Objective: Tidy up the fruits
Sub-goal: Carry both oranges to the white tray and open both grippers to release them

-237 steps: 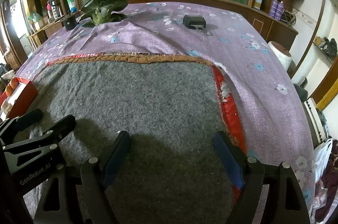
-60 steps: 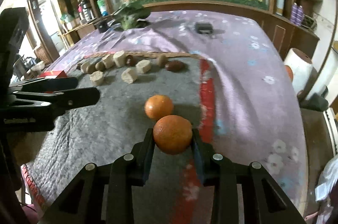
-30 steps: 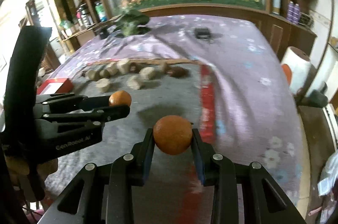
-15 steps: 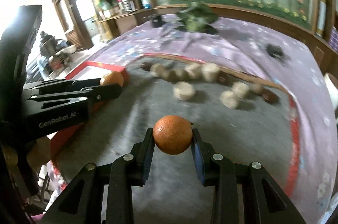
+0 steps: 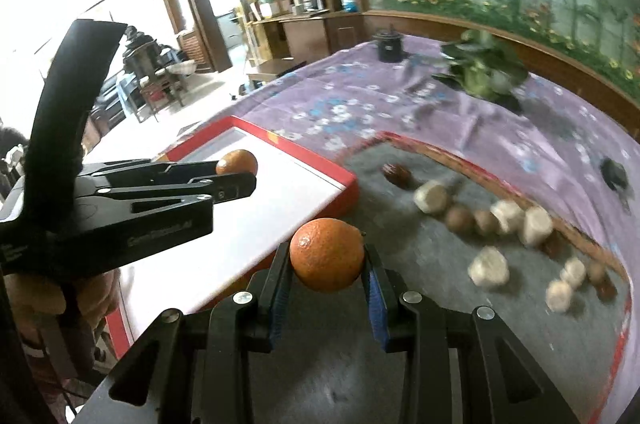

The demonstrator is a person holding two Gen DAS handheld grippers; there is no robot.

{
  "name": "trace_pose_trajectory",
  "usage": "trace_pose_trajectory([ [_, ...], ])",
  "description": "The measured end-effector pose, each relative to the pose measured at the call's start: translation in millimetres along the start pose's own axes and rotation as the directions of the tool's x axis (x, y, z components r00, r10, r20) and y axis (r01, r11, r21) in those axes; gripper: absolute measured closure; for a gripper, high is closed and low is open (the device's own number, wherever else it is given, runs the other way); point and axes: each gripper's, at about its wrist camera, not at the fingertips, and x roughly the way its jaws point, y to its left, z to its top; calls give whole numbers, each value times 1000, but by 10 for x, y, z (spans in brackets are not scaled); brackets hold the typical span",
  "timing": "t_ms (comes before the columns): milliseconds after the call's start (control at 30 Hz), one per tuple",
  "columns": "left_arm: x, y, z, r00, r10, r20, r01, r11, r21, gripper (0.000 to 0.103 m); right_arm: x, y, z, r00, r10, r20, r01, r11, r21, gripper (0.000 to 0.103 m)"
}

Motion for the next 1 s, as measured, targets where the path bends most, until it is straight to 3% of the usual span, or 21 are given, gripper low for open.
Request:
trace_pose_trajectory([
  [200,192,274,93,999,33,-37,-35,998,-61,72,373,158,262,999,41,-34,-43,998,-53,70],
  [433,384,390,150,997,44,-65,-50,995,-88,72,835,207,382,994,18,-104,-27,996,-83,70],
  [733,528,444,158,993,73,-90,-83,991,-106,71,1003,217,391,993,18,-118,-30,994,-101,69],
  [833,553,459,140,991,89,-101,-100,988,-113,69,976,244,379,992,70,-106,-81,992,-97,54],
  [1000,523,506,123,990,86,-116,-101,986,-130,69,857,217,348,994,73,-79,-79,994,-76,52],
])
